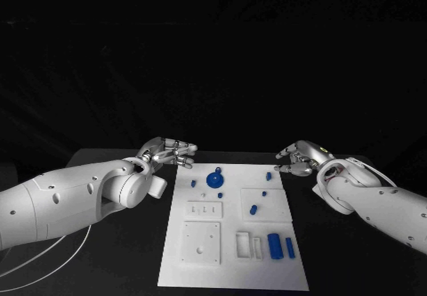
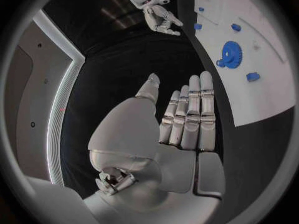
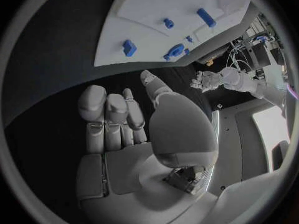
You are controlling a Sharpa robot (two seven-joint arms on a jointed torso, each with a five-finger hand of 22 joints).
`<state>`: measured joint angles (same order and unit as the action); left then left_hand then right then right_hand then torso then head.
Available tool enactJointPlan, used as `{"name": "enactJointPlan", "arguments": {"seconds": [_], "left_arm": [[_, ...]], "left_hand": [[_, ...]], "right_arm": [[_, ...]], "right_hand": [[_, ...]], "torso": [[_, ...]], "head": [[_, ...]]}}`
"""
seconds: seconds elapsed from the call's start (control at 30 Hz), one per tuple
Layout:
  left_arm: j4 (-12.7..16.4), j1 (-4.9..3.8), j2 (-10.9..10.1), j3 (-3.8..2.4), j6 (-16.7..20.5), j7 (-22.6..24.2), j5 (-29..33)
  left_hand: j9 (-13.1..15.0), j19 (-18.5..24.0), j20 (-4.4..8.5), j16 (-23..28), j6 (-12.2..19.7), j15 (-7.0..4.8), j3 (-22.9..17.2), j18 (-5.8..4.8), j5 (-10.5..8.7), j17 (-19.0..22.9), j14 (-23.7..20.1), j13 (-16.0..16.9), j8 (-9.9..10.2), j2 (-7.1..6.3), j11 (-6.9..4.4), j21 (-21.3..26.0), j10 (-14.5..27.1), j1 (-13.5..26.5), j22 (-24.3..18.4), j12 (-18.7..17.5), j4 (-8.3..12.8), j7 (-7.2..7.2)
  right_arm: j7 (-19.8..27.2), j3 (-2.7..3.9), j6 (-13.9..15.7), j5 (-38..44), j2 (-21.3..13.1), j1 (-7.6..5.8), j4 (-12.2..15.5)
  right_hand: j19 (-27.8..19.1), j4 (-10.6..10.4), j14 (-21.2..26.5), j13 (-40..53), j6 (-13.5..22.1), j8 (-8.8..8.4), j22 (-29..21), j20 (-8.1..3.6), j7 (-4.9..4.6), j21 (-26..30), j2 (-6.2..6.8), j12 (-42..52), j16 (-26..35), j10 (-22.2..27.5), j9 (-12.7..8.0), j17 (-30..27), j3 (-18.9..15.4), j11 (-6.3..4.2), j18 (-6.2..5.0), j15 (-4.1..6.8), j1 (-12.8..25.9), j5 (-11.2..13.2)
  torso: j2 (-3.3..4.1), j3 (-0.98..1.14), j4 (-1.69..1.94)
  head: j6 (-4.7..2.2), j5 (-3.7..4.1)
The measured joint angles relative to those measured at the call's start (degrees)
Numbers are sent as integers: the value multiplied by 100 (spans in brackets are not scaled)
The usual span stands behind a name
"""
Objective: Assemble the parts on the task board
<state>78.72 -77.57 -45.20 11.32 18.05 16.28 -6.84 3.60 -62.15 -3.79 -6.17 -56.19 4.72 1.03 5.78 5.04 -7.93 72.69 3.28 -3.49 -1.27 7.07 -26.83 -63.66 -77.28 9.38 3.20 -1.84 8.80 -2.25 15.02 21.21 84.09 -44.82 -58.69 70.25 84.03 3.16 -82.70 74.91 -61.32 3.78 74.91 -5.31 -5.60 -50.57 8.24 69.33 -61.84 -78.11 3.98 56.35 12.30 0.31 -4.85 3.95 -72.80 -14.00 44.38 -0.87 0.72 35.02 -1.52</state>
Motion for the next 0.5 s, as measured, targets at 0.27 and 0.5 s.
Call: {"name": "enactJointPlan", "arguments": {"seconds": [0.27,0.5], "left_arm": [[-75,3,33,0,-45,22,3],[-118,13,70,2,-118,32,1]], "left_hand": [[-1,0,0,0,0,0,0,-1,0,1,0,0,0,0,32,0,31,0,5,0,0,0],[-1,73,-30,0,0,34,-15,-1,0,29,-77,0,0,0,51,0,52,0,-15,0,15,0]], "right_arm": [[581,15,-229,-443,58,112,-395],[799,17,-335,-509,267,167,-679]], "right_hand": [[-21,144,0,0,96,0,0,20,-55,22,-72,0,0,21,-6,37,-225,21,0,0,-33,-50],[0,251,0,0,308,0,0,41,-122,45,-99,-23,0,41,-23,37,-244,41,0,-40,-112,157]], "torso": [[0,96,-45],[20,145,-49]], "head": [[-4,-24],[-13,-33]]}}
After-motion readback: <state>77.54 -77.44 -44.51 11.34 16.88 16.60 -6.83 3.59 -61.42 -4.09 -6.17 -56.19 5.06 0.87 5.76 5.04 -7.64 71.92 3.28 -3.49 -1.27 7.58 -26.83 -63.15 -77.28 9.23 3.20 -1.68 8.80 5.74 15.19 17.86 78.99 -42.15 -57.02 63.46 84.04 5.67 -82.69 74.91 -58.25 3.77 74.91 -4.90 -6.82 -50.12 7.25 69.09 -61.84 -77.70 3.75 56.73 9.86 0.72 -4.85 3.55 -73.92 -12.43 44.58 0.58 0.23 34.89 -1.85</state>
